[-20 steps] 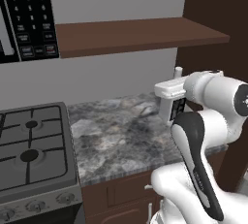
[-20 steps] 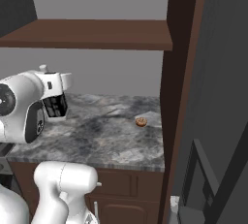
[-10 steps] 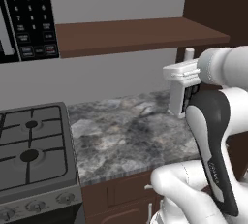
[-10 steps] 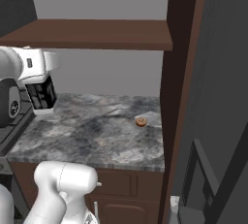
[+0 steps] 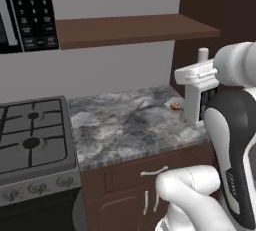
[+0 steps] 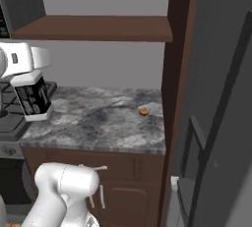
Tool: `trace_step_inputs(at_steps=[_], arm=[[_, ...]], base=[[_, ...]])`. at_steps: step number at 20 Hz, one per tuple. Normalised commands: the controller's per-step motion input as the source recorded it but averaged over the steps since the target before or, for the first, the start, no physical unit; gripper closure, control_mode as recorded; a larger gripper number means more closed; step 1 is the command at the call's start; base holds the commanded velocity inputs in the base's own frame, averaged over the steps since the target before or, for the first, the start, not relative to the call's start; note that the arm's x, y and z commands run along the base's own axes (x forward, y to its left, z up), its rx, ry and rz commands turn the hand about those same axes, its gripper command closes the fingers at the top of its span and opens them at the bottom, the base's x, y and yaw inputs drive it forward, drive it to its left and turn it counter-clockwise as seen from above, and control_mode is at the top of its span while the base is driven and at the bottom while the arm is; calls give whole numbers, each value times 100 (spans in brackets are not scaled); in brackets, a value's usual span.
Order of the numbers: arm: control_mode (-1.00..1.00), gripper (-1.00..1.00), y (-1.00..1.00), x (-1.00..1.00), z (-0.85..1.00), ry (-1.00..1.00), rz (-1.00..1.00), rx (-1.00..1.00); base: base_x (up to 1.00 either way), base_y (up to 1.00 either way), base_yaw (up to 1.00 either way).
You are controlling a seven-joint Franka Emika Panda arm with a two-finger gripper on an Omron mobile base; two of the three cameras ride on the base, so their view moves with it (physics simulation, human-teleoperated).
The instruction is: Place the beer and liquor on the top shelf of the fridge to keep them out of children's reach, and place the mushroom on lower shelves for easy access.
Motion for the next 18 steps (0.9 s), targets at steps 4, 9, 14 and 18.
trace_step_inputs(at_steps=[4, 9, 14, 18], arm=[[100, 100, 0, 0, 0, 0, 0, 0], [100, 100, 0, 0, 0, 0, 0, 0], [100, 100, 0, 0, 0, 0, 0, 0], [100, 100, 0, 0, 0, 0, 0, 0]], base=[[-56, -13, 0], [-89, -36, 0], [-93, -56, 0], [-56, -65, 0]])
